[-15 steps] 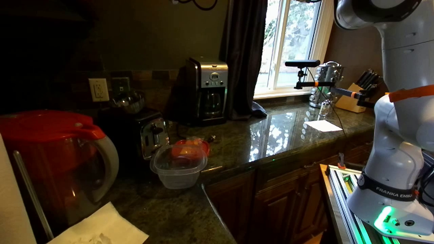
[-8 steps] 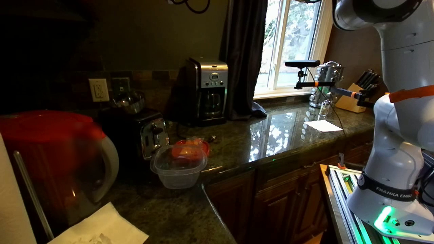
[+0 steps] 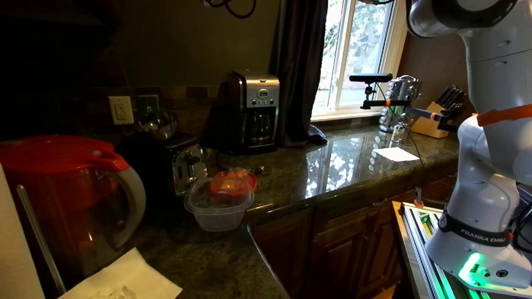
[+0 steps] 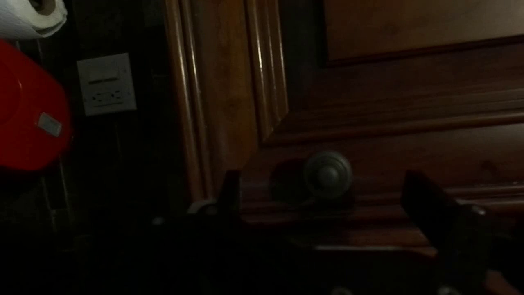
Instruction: Open the top left cabinet door
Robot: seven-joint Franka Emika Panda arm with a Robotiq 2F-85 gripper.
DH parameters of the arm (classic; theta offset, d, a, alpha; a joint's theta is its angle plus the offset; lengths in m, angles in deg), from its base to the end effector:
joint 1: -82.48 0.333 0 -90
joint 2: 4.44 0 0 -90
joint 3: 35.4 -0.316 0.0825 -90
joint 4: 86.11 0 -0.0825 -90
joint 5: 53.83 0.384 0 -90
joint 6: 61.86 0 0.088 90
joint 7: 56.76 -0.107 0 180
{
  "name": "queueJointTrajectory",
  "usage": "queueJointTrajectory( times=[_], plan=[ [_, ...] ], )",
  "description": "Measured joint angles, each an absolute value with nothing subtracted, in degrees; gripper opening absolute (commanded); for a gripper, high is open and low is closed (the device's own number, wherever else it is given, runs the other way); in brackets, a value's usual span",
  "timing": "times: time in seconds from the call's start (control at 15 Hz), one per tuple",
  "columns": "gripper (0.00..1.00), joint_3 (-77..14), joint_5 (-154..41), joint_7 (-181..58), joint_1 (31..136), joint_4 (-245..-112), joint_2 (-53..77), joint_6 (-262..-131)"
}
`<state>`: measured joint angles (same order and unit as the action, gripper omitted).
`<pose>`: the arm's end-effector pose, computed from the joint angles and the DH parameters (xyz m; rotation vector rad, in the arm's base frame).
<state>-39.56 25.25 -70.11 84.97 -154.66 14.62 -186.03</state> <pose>0.6865 0.1071 0.7027 -1.6175 0.5001 -0.2948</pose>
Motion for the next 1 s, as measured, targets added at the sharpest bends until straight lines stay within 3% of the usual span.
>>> queueJointTrajectory(
  times=[1.0],
  plan=[
    [1.00,-39.6,24.9,-67.9,85.1,-154.0,14.6,-186.0]
  ],
)
